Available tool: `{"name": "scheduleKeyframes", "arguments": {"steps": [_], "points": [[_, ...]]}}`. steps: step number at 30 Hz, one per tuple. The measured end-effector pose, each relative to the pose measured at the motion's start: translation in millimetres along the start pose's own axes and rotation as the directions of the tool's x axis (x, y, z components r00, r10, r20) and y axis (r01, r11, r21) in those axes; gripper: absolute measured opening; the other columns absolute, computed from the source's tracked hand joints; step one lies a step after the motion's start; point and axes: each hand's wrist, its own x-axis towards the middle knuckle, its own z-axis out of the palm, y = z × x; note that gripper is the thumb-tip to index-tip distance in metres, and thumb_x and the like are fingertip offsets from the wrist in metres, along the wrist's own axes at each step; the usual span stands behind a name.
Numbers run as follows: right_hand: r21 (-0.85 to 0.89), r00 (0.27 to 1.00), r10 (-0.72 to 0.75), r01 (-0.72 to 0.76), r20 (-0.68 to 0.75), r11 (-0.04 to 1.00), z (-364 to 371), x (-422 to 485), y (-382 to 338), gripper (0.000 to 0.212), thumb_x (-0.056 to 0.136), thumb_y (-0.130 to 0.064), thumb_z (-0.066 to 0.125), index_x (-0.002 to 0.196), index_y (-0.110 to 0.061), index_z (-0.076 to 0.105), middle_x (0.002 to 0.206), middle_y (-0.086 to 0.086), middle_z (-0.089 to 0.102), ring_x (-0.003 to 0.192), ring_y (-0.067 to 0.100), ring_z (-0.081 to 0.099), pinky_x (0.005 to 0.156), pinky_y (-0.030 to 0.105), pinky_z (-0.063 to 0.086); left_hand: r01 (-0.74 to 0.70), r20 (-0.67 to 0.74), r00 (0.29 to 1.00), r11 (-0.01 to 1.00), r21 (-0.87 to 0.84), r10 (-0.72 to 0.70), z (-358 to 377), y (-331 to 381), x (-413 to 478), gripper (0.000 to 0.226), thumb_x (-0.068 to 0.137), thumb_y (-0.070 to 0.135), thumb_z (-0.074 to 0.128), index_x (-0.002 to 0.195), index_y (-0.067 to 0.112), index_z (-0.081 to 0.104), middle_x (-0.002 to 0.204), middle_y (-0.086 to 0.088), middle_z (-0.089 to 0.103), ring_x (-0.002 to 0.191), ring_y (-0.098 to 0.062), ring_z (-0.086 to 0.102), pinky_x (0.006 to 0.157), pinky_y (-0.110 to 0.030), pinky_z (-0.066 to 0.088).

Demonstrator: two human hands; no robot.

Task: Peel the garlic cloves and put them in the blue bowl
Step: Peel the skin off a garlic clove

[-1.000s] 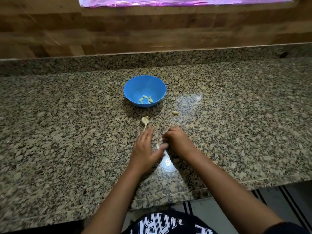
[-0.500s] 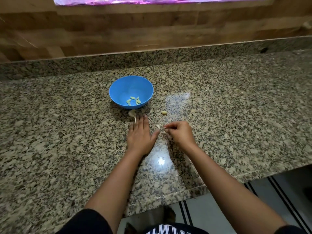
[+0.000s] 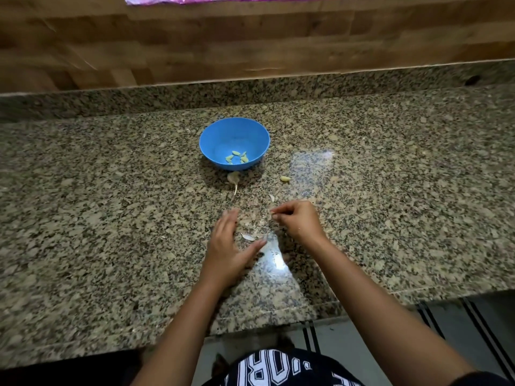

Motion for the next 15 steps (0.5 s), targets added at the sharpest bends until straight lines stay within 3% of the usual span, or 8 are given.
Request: {"name": "scheduleKeyframes", "arguments": {"steps": [3, 6, 8, 12, 15], "points": [[0.006, 1.0, 0.001, -0.001, 0.005, 1.0, 0, -1, 1, 0.012, 0.085, -0.002, 0.062, 0.086, -0.012, 0.068, 0.103, 0.004, 0.069, 0.095, 0.013, 0.063, 0.09, 0.032, 0.053, 0.02, 0.144, 0.987, 0.946, 0.324, -0.071, 0, -3, -8, 0.111, 0.072, 0.08, 0.042, 0.149, 0.021, -0.012, 0.151, 0.008, -0.02, 0.142, -0.008, -0.011, 0.11, -0.03, -0.008], [0.047, 1.0, 0.007, -0.006, -0.02, 0.999, -4, -1, 4, 0.012, 0.086, -0.001, 0.062, 0.091, -0.008, 0.069, 0.099, 0.003, 0.069, 0.088, 0.01, 0.064, 0.079, 0.022, 0.054, -0.101, 0.224, 0.974, 0.829, 0.549, -0.03, 14, -6, 2, 0.106, 0.074, 0.086, 0.013, 0.141, 0.015, -0.027, 0.149, -0.002, -0.03, 0.141, -0.016, -0.022, 0.113, -0.035, -0.014], [0.062, 0.999, 0.016, -0.014, -0.047, 0.998, -9, -2, 5, 0.013, 0.086, 0.0, 0.061, 0.094, -0.007, 0.069, 0.092, 0.0, 0.068, 0.078, 0.005, 0.063, 0.063, 0.01, 0.05, -0.147, 0.241, 0.971, 0.801, 0.581, 0.003, 22, 0, 17, 0.096, 0.078, 0.08, 0.005, 0.14, 0.014, -0.027, 0.151, -0.005, -0.027, 0.142, -0.018, -0.021, 0.115, -0.037, -0.013], [0.071, 0.99, 0.021, -0.011, -0.137, 0.997, -21, 0, 11, 0.014, 0.084, 0.0, 0.064, 0.094, -0.007, 0.071, 0.097, 0.004, 0.07, 0.086, 0.012, 0.065, 0.077, 0.023, 0.054, -0.192, 0.268, 0.963, 0.799, 0.569, 0.041, 35, 10, 55, 0.088, 0.086, 0.071, 0.007, 0.147, 0.012, -0.017, 0.155, -0.005, -0.02, 0.143, -0.017, -0.017, 0.119, -0.039, -0.005], [0.058, 0.986, 0.018, -0.008, -0.165, 0.998, -29, -2, 14, 0.013, 0.085, -0.001, 0.064, 0.095, -0.006, 0.071, 0.092, 0.003, 0.069, 0.08, 0.007, 0.063, 0.067, 0.014, 0.05, -0.224, 0.274, 0.959, 0.801, 0.556, 0.078, 42, 14, 77, 0.078, 0.093, 0.063, 0.008, 0.148, 0.014, -0.014, 0.157, -0.004, -0.015, 0.144, -0.016, -0.013, 0.118, -0.038, -0.005]]}}
